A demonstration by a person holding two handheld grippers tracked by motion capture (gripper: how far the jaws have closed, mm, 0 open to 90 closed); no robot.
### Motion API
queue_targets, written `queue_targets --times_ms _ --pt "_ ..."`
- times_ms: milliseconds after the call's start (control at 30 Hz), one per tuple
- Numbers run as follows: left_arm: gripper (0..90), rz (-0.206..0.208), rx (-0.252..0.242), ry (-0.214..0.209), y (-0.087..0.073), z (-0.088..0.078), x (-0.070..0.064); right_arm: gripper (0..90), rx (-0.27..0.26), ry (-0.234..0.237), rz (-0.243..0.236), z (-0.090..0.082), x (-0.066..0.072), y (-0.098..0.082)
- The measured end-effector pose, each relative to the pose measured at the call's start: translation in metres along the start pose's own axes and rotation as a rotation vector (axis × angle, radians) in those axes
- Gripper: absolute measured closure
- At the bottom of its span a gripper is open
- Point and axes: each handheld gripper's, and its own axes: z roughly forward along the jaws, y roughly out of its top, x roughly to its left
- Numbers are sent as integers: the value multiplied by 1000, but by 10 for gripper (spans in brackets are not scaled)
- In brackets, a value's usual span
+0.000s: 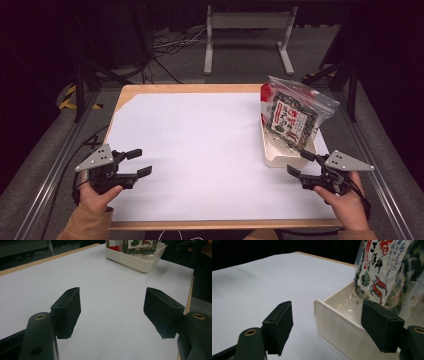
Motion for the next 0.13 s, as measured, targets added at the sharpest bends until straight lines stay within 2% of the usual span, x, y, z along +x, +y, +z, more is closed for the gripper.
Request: queue_targets --times_ms 133 --pt "309 -12 -3 9 -1 0 1 254 -4 7 -3 1 1 0"
